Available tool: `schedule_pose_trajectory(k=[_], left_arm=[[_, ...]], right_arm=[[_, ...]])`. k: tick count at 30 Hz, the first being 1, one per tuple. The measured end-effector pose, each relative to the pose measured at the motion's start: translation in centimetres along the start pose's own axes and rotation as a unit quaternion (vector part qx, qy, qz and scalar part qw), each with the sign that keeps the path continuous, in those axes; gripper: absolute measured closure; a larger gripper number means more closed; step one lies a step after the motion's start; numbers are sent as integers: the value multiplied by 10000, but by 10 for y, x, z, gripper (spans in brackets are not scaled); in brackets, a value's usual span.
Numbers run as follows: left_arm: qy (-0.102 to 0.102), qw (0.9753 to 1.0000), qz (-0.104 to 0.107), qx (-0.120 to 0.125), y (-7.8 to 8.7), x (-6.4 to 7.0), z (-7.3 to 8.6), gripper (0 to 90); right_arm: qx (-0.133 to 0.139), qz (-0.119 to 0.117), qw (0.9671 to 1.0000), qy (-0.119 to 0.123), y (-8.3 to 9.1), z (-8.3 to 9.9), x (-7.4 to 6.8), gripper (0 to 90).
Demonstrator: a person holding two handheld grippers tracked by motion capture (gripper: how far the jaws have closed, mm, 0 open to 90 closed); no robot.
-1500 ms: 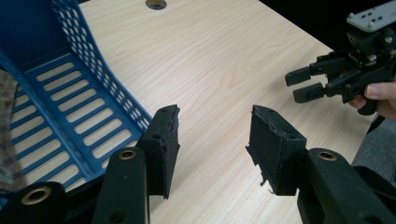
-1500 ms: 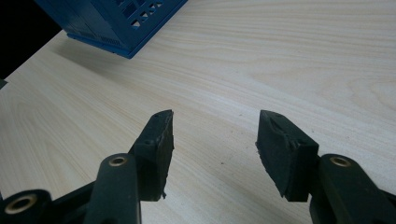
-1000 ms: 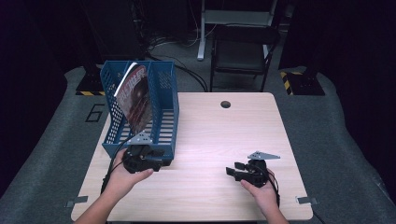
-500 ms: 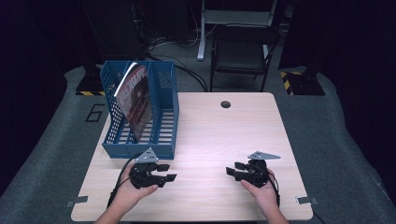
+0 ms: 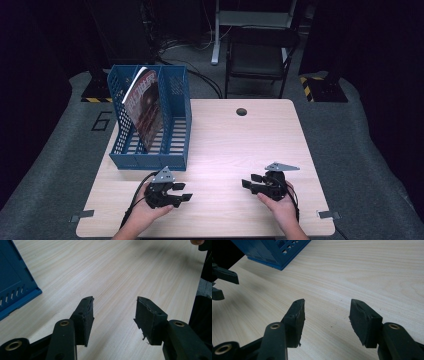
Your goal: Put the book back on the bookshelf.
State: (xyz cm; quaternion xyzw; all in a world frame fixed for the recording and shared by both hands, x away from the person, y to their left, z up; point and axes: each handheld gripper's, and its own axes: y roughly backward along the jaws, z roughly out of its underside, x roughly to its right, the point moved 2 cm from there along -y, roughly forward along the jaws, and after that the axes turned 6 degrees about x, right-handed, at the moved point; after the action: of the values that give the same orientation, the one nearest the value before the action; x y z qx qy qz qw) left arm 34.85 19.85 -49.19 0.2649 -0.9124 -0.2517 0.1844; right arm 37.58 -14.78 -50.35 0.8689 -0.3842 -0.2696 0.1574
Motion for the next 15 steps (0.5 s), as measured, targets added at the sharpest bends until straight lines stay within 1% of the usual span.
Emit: schedule_pose_trajectory(k=[1,3,8,9,12,14,15], left_arm=[[25,10000,0,6,-2,1,1,485],[13,10000,3,-16,-4,2,4,483],[10,9999,34,-140,-10,2,10,478],[36,9999,21,-155,-12,2,12,477],[35,9997,-43,-222,-15,3,16,469],[10,9995,7,-306,-18,3,17,468],[2,9996,-20,-296,-19,4,17,468]], right_arm=[[-4,2,10000,-22,0,0,0,457],[-13,-2,10000,-26,-1,0,-1,458],[-30,-21,10000,-19,-2,1,-2,457],[-40,-15,10000,14,-2,1,-1,457],[-63,-4,10000,-46,-2,1,-2,457],[-62,0,10000,-3,-3,2,-2,457],[-55,-20,10000,12,-3,2,-2,457]])
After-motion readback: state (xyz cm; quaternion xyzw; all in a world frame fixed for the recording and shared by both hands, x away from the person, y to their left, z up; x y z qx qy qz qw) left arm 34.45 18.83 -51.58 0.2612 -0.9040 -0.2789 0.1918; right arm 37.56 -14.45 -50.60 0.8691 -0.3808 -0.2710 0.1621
